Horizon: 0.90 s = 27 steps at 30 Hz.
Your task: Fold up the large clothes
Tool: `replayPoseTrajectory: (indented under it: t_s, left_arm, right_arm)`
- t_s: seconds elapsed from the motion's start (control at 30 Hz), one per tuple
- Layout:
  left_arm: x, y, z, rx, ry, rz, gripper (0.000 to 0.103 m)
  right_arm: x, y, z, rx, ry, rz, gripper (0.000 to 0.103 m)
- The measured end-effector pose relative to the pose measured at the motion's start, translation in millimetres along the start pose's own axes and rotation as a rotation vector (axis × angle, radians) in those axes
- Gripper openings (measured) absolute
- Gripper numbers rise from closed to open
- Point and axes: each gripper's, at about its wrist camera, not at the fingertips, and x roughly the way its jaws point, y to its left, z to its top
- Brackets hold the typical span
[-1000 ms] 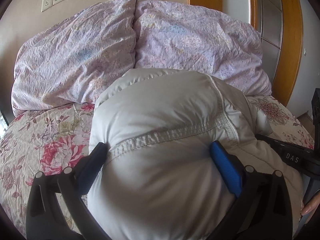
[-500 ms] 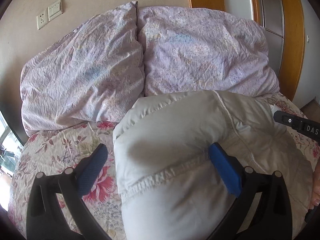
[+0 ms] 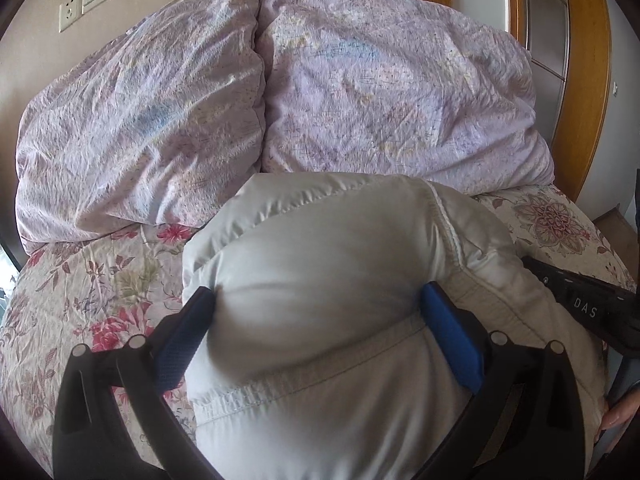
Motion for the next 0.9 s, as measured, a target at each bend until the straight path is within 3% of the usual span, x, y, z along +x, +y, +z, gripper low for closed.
replayPoseTrajectory:
  t_s: [0.4, 0.6, 0.67, 0.73, 0.9]
  left_arm:
    - [17.1, -8.0, -4.1, 0.018, 0.025, 0.063, 0.101]
    - [10.5, -7.0, -2.5, 0.034, 0.029, 0.084, 0.101]
    - [-4.2, -2.1, -3.0, 0.028, 0.030, 0.067, 0.101]
    - [-17.9, 1.8, -4.7, 0.027, 0.024, 0.036, 0.101]
    - [-20.6, -1.9, -12.0, 0.060, 0.013, 0.043, 0.101]
  right_arm:
    - [12.6, -5.2, -0.3, 0.010, 0.037, 0.005, 0.000]
    - [-6.4, 3.7, 3.1, -0.007, 0.041, -0.051, 0.000]
    - [-35.3, 9.2, -2.5, 0.018, 0.005, 0.059, 0.000]
    - [-58.9, 19.8, -13.7, -0.008, -0.027, 0.112, 0.000]
    - [-55.3, 31.8, -40.9, -0.090, -0.008, 0.078, 0.000]
